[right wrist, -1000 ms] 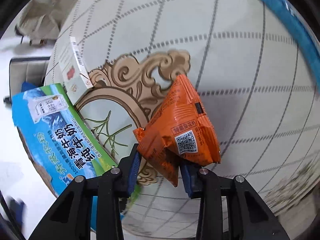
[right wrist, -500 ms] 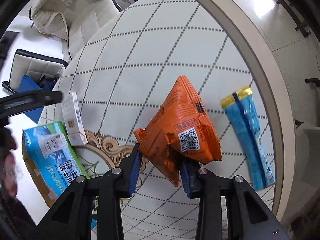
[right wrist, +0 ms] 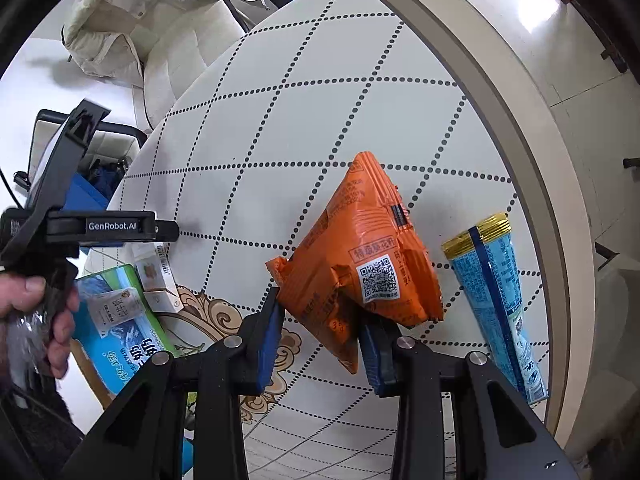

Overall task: Organize soft objects
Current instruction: 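Grasp the white box with the left tool while the right tool grasps the orange bag, then lower the white box and orange bag into the box and open both tools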

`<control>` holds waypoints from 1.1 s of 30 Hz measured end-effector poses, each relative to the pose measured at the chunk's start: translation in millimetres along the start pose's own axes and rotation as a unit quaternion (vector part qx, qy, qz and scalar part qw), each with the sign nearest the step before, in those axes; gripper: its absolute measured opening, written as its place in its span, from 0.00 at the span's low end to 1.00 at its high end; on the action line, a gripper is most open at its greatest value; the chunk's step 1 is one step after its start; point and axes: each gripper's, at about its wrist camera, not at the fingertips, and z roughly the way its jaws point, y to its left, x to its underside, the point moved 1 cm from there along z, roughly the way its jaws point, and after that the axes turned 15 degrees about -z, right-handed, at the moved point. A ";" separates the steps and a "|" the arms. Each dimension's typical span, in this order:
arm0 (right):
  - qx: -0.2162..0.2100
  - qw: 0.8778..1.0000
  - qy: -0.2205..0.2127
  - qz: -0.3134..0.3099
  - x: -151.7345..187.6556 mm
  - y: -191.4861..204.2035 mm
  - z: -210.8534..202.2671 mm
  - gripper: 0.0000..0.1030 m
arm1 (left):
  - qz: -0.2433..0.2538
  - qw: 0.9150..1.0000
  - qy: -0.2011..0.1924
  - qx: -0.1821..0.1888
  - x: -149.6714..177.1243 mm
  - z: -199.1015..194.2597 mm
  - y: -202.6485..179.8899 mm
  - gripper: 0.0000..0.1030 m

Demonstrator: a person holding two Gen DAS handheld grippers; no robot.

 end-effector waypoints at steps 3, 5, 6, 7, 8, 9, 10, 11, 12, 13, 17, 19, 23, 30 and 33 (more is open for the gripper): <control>-0.002 1.000 -0.003 -0.002 -1.2 1.1 -0.3 0.37 | -0.009 0.999 -0.002 0.030 12.5 0.6 1.0 0.56; -0.001 1.000 0.000 -0.008 0.2 2.1 -1.3 0.37 | -0.018 0.999 -0.005 0.037 20.1 2.7 -0.1 0.56; 0.000 1.000 0.001 -0.011 0.4 3.9 1.3 0.37 | -0.021 0.999 -0.010 0.044 25.6 3.0 -2.1 0.56; 0.003 1.000 0.003 -0.016 1.3 6.5 2.2 0.37 | -0.025 0.998 -0.013 0.056 31.6 3.2 -4.7 0.56; 0.010 1.000 0.006 -0.025 3.8 7.9 2.6 0.37 | -0.028 0.997 -0.014 0.074 37.0 3.0 -7.8 0.56; 0.014 0.999 0.010 -0.031 6.7 8.2 2.9 0.37 | -0.027 0.996 -0.016 0.085 40.9 2.3 -10.6 0.56; 0.017 0.999 0.014 -0.037 6.7 9.0 7.3 0.37 | -0.021 0.995 -0.019 0.091 45.8 2.3 -14.2 0.57; 0.024 0.999 0.021 -0.043 8.8 8.3 9.6 0.37 | -0.011 0.996 -0.018 0.088 48.7 2.5 -16.9 0.57; 0.030 0.998 0.028 -0.049 9.6 8.5 13.8 0.37 | 0.004 0.997 -0.013 0.072 56.0 7.9 -22.0 0.57; 0.032 0.997 0.035 -0.054 10.0 8.1 16.9 0.37 | 0.013 0.998 -0.009 0.063 58.1 10.2 -25.0 0.59; 0.028 0.996 0.058 -0.064 11.0 5.5 32.4 0.39 | 0.047 0.998 -0.027 0.021 78.9 20.9 -34.4 0.67; 0.032 0.996 0.056 -0.067 10.6 6.9 35.0 0.41 | 0.057 0.998 -0.029 0.012 88.1 23.6 -39.9 0.68; 0.031 0.997 0.048 -0.051 9.6 5.8 39.3 0.49 | 0.060 0.997 -0.040 0.011 104.7 26.1 -45.1 0.68; 0.031 0.999 0.029 -0.034 17.0 3.1 38.6 0.39 | 0.023 0.996 -0.077 0.042 120.3 16.3 -36.0 0.51; 0.031 0.998 0.023 -0.042 25.0 10.8 28.1 0.38 | 0.013 0.994 -0.092 0.055 132.6 9.8 -31.6 0.51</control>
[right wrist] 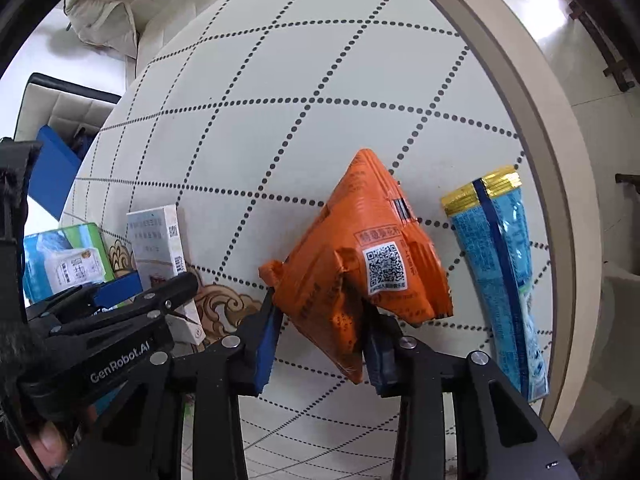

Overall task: Organize soft objects
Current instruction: 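Lower the white box and orange bag into the box and open both tools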

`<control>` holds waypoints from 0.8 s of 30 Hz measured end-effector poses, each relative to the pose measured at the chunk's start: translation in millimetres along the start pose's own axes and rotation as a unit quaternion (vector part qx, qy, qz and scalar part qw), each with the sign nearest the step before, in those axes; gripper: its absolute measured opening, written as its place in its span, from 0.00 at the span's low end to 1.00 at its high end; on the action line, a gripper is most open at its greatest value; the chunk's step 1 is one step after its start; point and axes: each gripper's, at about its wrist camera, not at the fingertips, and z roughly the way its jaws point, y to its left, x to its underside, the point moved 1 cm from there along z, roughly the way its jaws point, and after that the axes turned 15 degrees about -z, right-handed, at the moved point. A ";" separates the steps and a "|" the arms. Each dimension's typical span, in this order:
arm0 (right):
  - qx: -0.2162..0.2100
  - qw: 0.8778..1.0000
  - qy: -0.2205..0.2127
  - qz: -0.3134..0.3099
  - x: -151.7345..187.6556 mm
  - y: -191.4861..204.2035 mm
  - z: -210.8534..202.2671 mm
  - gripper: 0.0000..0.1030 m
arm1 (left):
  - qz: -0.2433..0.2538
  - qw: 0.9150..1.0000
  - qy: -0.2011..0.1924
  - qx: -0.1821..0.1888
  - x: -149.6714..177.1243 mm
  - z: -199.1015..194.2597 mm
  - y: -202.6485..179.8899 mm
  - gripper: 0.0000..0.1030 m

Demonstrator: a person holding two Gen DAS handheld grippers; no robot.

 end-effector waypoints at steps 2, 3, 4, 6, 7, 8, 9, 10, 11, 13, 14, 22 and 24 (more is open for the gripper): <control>-0.001 1.000 -0.005 -0.004 3.3 1.4 -8.2 0.38 | -0.009 1.000 -0.003 0.011 15.4 -6.0 8.6 0.51; -0.005 1.000 -0.012 -0.008 9.2 6.2 -15.8 0.38 | -0.013 1.000 -0.008 0.022 21.1 -13.4 10.1 0.51; -0.006 1.000 -0.017 -0.012 12.7 8.5 -22.8 0.37 | -0.018 0.999 -0.015 0.032 27.6 -21.9 13.0 0.51; -0.008 0.999 -0.030 -0.025 21.3 17.1 -39.6 0.37 | -0.025 0.998 -0.029 0.059 37.0 -46.3 19.3 0.51; -0.012 0.999 -0.038 -0.033 26.5 23.8 -50.8 0.37 | -0.029 0.996 -0.036 0.071 43.4 -57.4 22.9 0.51; -0.015 0.998 -0.043 -0.040 30.4 28.8 -59.0 0.37 | -0.033 0.995 -0.046 0.084 51.5 -71.1 27.4 0.51; -0.019 0.997 -0.050 -0.052 35.5 41.0 -71.8 0.37 | -0.037 0.992 -0.061 0.100 62.4 -89.5 34.2 0.51; -0.020 0.996 -0.055 -0.060 39.9 48.3 -80.6 0.37 | -0.039 0.990 -0.074 0.112 71.7 -103.2 43.8 0.51; -0.023 0.995 -0.062 -0.069 45.1 57.0 -91.4 0.37 | -0.043 0.987 -0.090 0.123 78.5 -120.7 51.2 0.51; -0.025 0.993 -0.073 -0.094 56.1 83.1 -109.3 0.37 | -0.048 0.983 -0.114 0.136 81.5 -155.8 72.1 0.51; -0.029 0.991 -0.077 -0.107 61.8 98.3 -118.1 0.37 | -0.050 0.980 -0.127 0.144 88.3 -169.7 84.8 0.51; -0.065 0.976 -0.067 -0.195 89.8 224.4 -117.6 0.37 | -0.084 0.972 -0.183 0.124 128.5 -203.5 199.8 0.51; -0.075 0.973 -0.054 -0.210 95.3 263.2 -97.2 0.37 | -0.100 0.972 -0.183 0.107 132.2 -182.6 233.2 0.51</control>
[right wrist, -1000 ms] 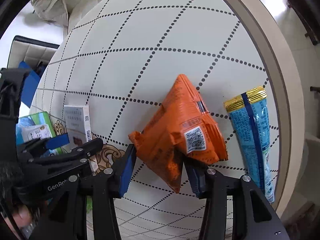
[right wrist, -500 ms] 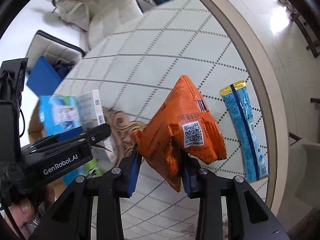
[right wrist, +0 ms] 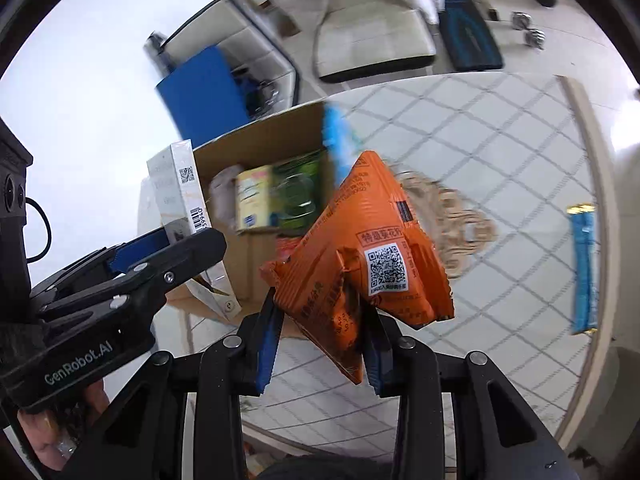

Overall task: Organize soft objects
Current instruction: 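Lower the white box and orange bag into the box and open both tools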

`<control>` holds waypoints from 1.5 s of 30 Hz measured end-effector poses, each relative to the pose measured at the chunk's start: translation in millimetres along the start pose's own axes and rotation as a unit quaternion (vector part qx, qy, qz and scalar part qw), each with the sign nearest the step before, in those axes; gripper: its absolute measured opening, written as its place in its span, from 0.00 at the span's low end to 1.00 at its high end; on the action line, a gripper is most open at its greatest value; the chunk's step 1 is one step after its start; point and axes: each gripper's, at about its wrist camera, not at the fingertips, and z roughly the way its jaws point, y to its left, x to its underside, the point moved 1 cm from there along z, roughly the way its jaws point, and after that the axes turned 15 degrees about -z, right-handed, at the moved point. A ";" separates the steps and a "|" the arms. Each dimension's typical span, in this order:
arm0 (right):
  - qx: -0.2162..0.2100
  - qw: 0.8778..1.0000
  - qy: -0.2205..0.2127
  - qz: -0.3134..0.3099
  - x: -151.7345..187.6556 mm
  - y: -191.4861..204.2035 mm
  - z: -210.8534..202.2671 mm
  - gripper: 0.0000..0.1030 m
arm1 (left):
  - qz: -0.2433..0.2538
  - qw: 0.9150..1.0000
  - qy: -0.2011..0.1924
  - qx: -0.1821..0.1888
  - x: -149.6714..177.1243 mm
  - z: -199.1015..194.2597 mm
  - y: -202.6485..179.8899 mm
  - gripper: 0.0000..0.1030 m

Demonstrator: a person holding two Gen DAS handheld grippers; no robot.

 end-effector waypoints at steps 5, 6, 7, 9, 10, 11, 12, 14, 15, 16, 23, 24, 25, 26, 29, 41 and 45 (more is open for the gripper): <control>-0.008 0.999 0.032 -0.029 -12.4 56.5 56.7 0.37 | -0.043 0.998 0.017 -0.034 -9.5 22.1 88.1 0.51; -0.007 0.998 0.044 -0.037 -15.5 66.5 72.8 0.37 | -0.051 0.998 0.025 -0.039 -12.1 31.5 104.5 0.51; -0.005 0.998 0.052 -0.039 -17.2 72.1 84.0 0.37 | -0.056 0.997 0.029 -0.043 -12.7 36.1 112.1 0.51; -0.002 0.997 0.070 -0.045 -21.3 82.8 110.1 0.37 | -0.063 0.996 0.045 -0.049 -13.9 49.9 130.7 0.51; 0.003 0.996 0.074 -0.046 -22.7 85.8 118.8 0.37 | -0.068 0.995 0.051 -0.049 -14.2 56.0 138.1 0.51; 0.008 0.996 0.081 -0.049 -24.5 89.3 130.0 0.37 | -0.069 0.994 0.061 -0.053 -15.7 66.9 144.3 0.51; 0.006 0.995 0.087 -0.048 -24.1 91.9 136.5 0.37 | -0.070 0.994 0.070 -0.054 -16.1 73.9 147.2 0.51; 0.003 0.994 0.099 -0.044 -29.2 92.7 154.2 0.37 | -0.074 0.992 0.088 -0.050 -18.3 87.0 154.6 0.51; 0.005 0.994 0.103 -0.045 -30.9 93.0 159.3 0.37 | -0.079 0.991 0.096 -0.054 -20.6 97.1 159.3 0.51; 0.005 0.993 0.106 -0.047 -32.1 96.0 165.4 0.37 | -0.081 0.990 0.100 -0.055 -19.2 99.1 164.3 0.51; 0.007 0.988 0.142 -0.064 -33.6 100.9 194.7 0.39 | -0.072 0.987 0.132 -0.053 -21.0 122.7 172.8 0.52; 0.006 0.987 0.147 -0.064 -33.4 100.8 197.0 0.40 | -0.072 0.987 0.137 -0.054 -19.5 123.7 172.1 0.52; 0.008 0.986 0.152 -0.062 -33.5 99.4 199.9 0.44 | -0.075 0.986 0.142 -0.055 -18.4 126.4 172.2 0.52; 0.013 0.986 0.153 -0.061 -34.2 99.1 201.0 0.49 | -0.080 0.985 0.145 -0.055 -16.8 128.0 173.1 0.52; 0.029 0.987 0.146 -0.065 -33.9 97.3 197.3 0.79 | -0.097 0.983 0.146 -0.052 -13.4 128.8 176.6 0.52; 0.119 0.984 0.119 -0.063 -24.9 82.3 155.6 0.89 | -0.100 0.990 0.085 -0.054 -5.7 86.9 171.1 0.90; 0.166 0.979 0.096 -0.069 -18.7 82.5 137.6 0.90 | -0.088 0.993 0.047 -0.062 0.5 63.4 159.2 0.90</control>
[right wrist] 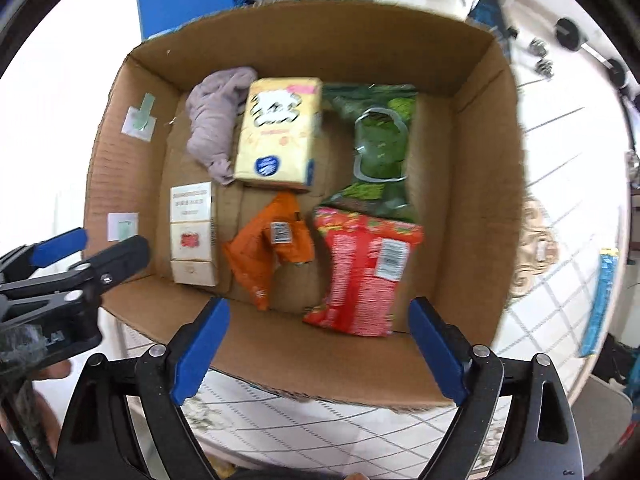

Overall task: Organize soft objects
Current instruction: 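Lower the white box and orange bag into the box and open both tools, then grasp the blue tube packet with the right tool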

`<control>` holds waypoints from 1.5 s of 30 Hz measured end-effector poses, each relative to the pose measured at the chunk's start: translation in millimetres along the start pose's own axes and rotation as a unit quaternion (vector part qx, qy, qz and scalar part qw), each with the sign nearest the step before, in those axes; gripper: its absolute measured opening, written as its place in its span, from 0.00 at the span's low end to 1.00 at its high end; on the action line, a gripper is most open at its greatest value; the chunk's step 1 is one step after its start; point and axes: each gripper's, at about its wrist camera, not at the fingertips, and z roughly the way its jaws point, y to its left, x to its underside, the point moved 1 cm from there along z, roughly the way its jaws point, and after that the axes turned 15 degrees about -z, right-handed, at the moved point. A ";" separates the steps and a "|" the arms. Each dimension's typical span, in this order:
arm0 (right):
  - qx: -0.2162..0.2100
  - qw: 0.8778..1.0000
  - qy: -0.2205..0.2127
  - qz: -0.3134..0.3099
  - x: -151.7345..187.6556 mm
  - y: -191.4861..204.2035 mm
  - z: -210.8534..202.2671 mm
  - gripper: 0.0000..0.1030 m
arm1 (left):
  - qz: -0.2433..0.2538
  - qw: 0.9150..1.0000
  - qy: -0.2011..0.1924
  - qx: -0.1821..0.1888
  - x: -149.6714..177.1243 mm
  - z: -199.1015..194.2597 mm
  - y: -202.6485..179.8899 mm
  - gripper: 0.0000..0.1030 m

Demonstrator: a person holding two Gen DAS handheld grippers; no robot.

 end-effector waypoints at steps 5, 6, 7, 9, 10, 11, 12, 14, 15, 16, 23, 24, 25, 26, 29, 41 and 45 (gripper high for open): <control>0.025 0.999 -0.024 0.003 13.1 -2.0 -22.1 0.90 | 0.008 0.999 -0.046 -0.004 10.5 -26.6 -7.0 0.90; 0.029 0.999 -0.030 0.002 15.3 -0.2 -28.9 0.90 | 0.009 0.998 -0.055 -0.002 14.5 -35.8 -8.1 0.90; 0.028 0.999 -0.041 0.010 20.4 -0.2 -38.0 0.90 | 0.011 0.998 -0.065 0.002 18.8 -45.1 -9.4 0.90; 0.031 0.998 -0.052 0.015 30.9 -2.2 -54.6 0.90 | 0.013 0.997 -0.082 0.003 26.4 -59.5 -11.9 0.90; 0.030 0.998 -0.057 0.016 34.8 -2.5 -61.6 0.90 | 0.014 0.996 -0.090 0.005 31.0 -67.4 -13.1 0.90; 0.030 0.997 -0.064 0.017 39.7 -2.5 -68.4 0.90 | 0.014 0.995 -0.096 0.007 34.8 -72.7 -14.1 0.90; 0.034 0.997 -0.071 0.018 45.5 -2.7 -77.5 0.90 | 0.014 0.995 -0.103 0.010 39.6 -80.2 -15.1 0.90; 0.032 0.996 -0.082 0.023 55.3 -3.0 -91.0 0.90 | 0.017 0.994 -0.109 0.018 47.7 -92.0 -17.4 0.90; 0.030 0.995 -0.087 0.024 60.2 -2.9 -98.0 0.90 | 0.018 0.993 -0.113 0.021 51.1 -96.2 -18.6 0.90; 0.029 0.995 -0.091 0.026 63.8 -3.1 -103.4 0.90 | 0.020 0.993 -0.118 0.021 55.5 -102.3 -20.2 0.90; 0.018 0.993 -0.114 0.024 81.1 -3.9 -125.0 0.90 | 0.022 0.990 -0.141 0.020 73.0 -126.7 -28.9 0.90; 0.015 0.993 -0.116 0.024 82.0 -4.5 -125.6 0.90 | 0.021 0.990 -0.142 0.018 74.1 -127.1 -31.0 0.90; 0.010 0.993 -0.118 0.025 83.2 -6.4 -126.0 0.90 | 0.020 0.990 -0.141 0.017 75.2 -126.7 -33.2 0.90; 0.004 0.993 -0.118 0.028 84.5 -9.5 -125.4 0.90 | 0.019 0.990 -0.138 0.016 76.4 -126.5 -36.4 0.90; -0.017 0.992 -0.118 0.049 93.2 -32.2 -121.2 0.90 | 0.015 0.990 -0.142 0.002 81.3 -124.9 -52.5 0.90; 0.054 0.969 -0.029 0.240 164.7 -271.3 -50.2 0.90 | -0.025 0.988 -0.139 -0.063 73.7 -40.3 -166.8 0.90; 0.045 0.955 0.021 0.293 184.2 -350.8 7.5 0.90 | -0.025 0.987 -0.128 -0.099 69.8 -2.8 -200.6 0.90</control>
